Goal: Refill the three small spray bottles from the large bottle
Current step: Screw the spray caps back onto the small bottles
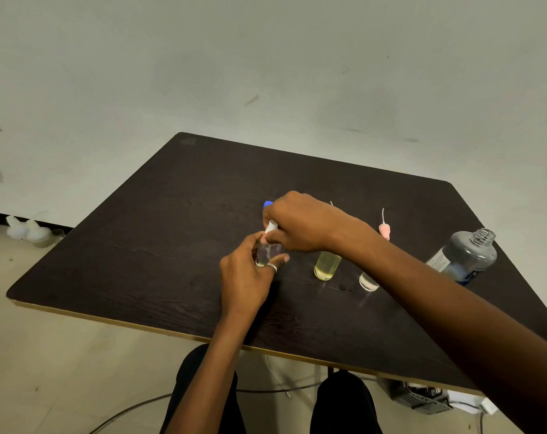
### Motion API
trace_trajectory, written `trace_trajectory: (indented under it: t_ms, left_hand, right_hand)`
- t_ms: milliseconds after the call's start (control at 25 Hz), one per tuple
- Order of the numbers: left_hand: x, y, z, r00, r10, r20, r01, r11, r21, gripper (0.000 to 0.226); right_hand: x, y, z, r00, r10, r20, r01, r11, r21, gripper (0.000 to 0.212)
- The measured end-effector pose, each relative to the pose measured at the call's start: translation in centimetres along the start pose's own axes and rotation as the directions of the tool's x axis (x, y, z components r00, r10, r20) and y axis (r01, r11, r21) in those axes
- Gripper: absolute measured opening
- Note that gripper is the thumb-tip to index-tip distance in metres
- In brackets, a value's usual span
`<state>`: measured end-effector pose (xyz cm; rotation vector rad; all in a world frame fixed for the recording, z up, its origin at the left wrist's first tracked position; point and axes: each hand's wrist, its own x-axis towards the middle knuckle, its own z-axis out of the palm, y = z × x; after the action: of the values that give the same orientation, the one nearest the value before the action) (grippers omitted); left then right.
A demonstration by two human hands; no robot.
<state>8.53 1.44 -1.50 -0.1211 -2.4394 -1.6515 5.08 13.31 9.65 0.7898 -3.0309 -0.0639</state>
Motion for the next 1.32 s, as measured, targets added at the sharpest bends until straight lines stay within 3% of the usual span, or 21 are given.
trace_trajectory:
  t_ms: [200,360,960,1120,1240,1320]
  left_hand:
    - [-0.5,0.3,0.4,0.998,0.019,-0.063,-0.015,0.997,0.072,0.046]
    - [-0.7,0.3,0.6,0.997,0.010,-0.082,-0.003,0.997,0.082,0.042]
    - [-0.9,0.8,0.3,0.997,0.009,-0.076,-0.001,0.994,0.110,0.030]
    - [-0.9,0.8,0.2,1.000,-0.001,-0.027,0.003,0.997,0.074,0.047]
    - [-1.2,0.8,-0.2,0.997,-0.057,0.054,0.053,0.996,0.069,0.089]
    - [-2.3,0.9,-0.8,0.996,-0.083,-0.018,0.084,0.994,0.076,0.095]
  right_hand:
    - [-0.7,-0.6,0.6,0.994,0.073,-0.085,-0.085,0.985,-0.152,0.034]
    - [-0.7,-1.4,0.9,0.979,0.149,-0.139,-0.171,0.972,-0.162,0.052]
    - [-0.9,-2.7,0.8,0.941,0.268,-0.205,-0.298,0.945,-0.134,0.049]
    - [-1.7,-2.7,0.0,0.934,0.298,-0.197,-0.321,0.942,-0.095,0.064]
    - [-3.3,-1.5,-2.0,0.888,0.379,-0.261,-0.384,0.923,0.032,0.076]
    - [-4.6,0.1,-3.5,0.862,0.415,-0.290,-0.396,0.910,0.125,0.077]
